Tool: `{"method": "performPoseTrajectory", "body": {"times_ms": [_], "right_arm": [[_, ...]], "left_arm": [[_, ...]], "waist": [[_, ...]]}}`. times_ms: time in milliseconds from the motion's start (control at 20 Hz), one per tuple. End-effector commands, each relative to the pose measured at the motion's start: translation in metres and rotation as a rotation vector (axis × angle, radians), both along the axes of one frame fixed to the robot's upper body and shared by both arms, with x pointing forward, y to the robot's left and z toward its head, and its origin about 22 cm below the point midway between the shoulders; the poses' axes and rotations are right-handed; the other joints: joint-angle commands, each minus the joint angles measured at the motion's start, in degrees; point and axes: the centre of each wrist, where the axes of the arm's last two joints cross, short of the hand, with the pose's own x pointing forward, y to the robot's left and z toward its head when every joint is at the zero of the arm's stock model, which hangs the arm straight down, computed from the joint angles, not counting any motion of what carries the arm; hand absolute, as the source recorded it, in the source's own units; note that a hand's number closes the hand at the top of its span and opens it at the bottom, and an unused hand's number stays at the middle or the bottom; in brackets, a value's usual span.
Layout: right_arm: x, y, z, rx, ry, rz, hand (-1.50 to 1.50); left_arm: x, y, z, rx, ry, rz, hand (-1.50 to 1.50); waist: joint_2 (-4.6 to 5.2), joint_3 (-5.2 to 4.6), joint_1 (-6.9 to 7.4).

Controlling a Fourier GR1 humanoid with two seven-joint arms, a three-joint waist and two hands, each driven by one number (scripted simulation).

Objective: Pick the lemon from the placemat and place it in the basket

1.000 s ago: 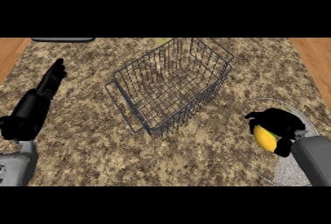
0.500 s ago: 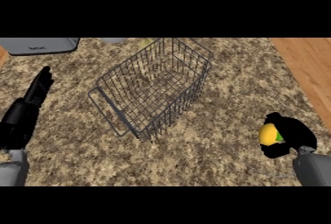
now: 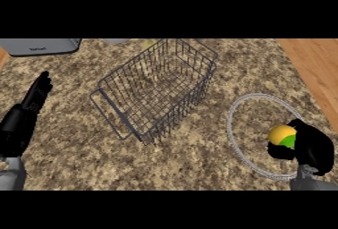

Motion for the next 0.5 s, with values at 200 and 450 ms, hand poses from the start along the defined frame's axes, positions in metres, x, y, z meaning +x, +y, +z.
{"method": "performPoseTrajectory", "body": {"times_ms": [200,450], "right_arm": [[-0.015,0.073,0.123,0.201,-0.648,0.014,1.5],[-0.056,0.106,0.196,0.149,-0.746,0.067,1.5]], "left_arm": [[0.001,0.001,-0.001,0.006,-0.005,-0.035,0.0],[0.013,-0.02,0.014,0.004,-0.025,-0.082,0.0]], "waist": [[0.48,0.15,2.68],[1.08,0.21,4.39]]}}
